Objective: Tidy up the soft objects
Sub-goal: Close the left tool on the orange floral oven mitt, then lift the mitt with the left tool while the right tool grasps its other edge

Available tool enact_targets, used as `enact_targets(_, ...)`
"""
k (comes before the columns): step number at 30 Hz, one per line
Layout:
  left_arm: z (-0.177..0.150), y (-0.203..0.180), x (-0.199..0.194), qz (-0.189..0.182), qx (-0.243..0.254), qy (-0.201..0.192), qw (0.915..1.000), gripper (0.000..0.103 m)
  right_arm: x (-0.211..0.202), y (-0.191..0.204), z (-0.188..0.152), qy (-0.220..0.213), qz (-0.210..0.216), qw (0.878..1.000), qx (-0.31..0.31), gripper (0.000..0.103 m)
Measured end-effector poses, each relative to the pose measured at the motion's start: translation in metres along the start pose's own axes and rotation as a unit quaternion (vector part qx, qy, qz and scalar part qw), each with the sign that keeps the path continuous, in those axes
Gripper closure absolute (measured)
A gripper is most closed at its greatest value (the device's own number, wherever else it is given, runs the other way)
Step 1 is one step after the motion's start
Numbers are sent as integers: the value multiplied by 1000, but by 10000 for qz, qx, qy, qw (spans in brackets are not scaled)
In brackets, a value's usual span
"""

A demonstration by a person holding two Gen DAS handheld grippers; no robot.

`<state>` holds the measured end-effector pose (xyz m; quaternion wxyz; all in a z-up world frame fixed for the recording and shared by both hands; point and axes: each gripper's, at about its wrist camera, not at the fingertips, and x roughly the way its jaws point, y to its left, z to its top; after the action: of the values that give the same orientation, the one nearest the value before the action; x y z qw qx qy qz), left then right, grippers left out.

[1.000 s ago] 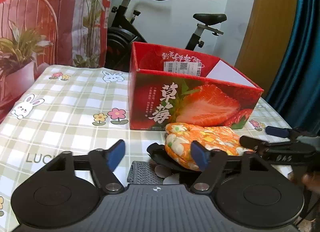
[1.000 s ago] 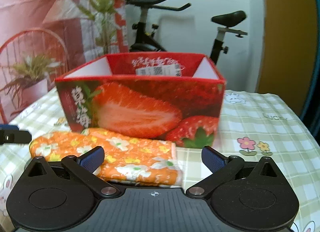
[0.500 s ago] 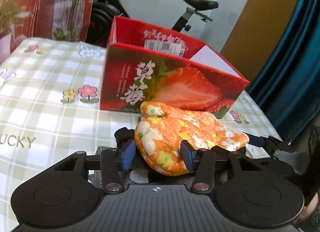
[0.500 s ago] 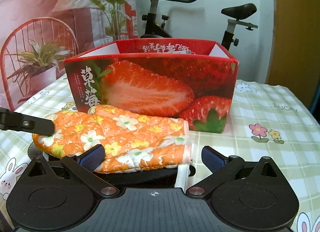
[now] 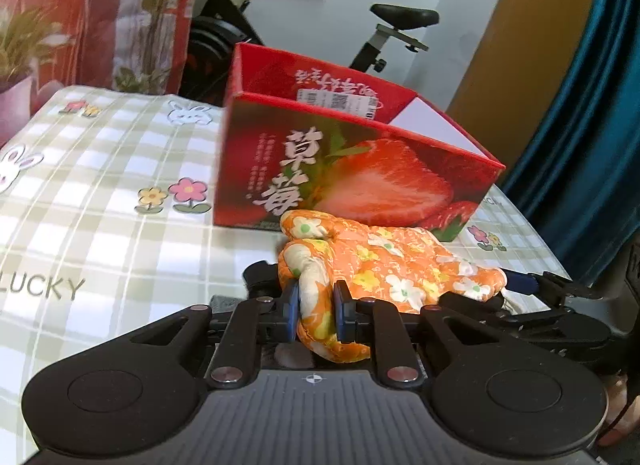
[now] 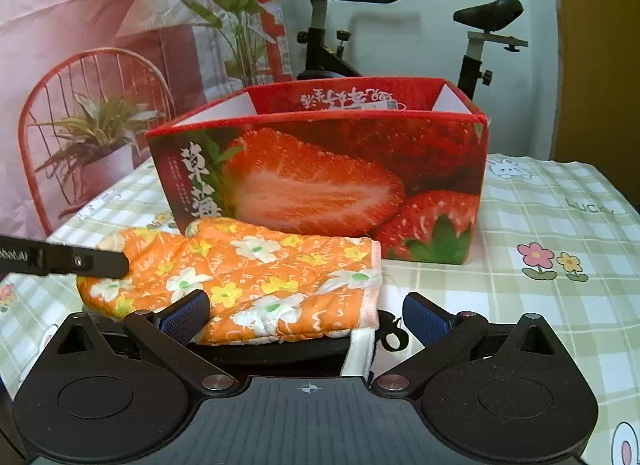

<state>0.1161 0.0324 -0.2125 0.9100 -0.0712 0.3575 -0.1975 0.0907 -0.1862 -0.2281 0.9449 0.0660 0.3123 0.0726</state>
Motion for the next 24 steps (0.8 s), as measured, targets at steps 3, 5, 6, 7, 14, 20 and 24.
enact_targets(3,-4,7,1,26,-82,38,10000,84,-1,-4,5,17,120,9999,108,6)
enact_targets(5,-7,10,3,79,-114,63,9999,84,-1,-5,8,19,144,9998,169,9)
enact_targets(6,-9,13,3,82,-137,77,9998,84,-1,-6,9,20,169,9997,186,11)
enact_targets(7,-10,15,5,77,-177,98,9998,84,0,-8,11,18,190,9996,203,15)
enact_targets(14,-20,19,10,80,-173,154,9997,83,16,-11,21,165,294,9993,190,23)
enact_targets(20,-22,20,12,42,-206,156,9997,82,40,-10,28,485,486,9975,190,26)
enact_targets(24,-22,21,12,7,-260,154,9995,82,44,-9,31,630,587,9959,274,33)
